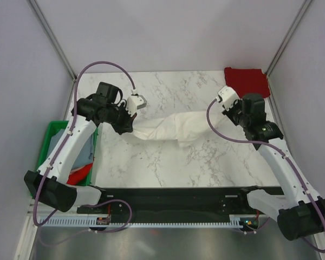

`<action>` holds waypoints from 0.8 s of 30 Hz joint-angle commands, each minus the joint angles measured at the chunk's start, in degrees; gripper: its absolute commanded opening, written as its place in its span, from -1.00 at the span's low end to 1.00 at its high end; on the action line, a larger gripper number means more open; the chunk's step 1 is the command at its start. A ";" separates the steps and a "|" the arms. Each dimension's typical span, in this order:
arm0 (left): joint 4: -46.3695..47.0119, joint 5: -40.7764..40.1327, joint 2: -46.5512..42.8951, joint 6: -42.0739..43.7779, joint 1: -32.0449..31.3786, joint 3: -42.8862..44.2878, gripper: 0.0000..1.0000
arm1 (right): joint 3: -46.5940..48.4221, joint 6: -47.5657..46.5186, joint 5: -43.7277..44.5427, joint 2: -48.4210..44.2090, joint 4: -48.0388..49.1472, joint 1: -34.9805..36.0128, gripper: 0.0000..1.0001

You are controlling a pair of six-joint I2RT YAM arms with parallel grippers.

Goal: Fold and stack the t-shirts
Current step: Flatten the tshirt out

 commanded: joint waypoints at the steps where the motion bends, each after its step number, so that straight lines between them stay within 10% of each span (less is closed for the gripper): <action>1: -3.74 0.37 -1.06 3.13 0.04 -5.76 -0.95 | -7.20 -5.58 -0.21 -0.98 -4.21 -0.19 -1.00; 4: -2.95 1.25 1.31 2.87 0.04 -8.24 -0.89 | -9.50 -8.66 -2.93 1.11 -13.07 -0.19 -0.82; 6: -2.24 0.73 3.77 2.43 0.04 -8.16 -0.53 | -9.59 -8.06 -1.45 2.44 -15.21 -0.10 -0.27; 11: 0.13 -0.59 5.18 0.85 0.04 -6.31 -0.29 | -1.96 -5.87 -5.38 3.06 -14.53 -0.89 0.04; 24: 0.92 -1.73 6.59 -1.78 1.35 -7.81 -0.30 | 13.94 -4.63 -19.36 32.84 -13.03 -0.80 -0.07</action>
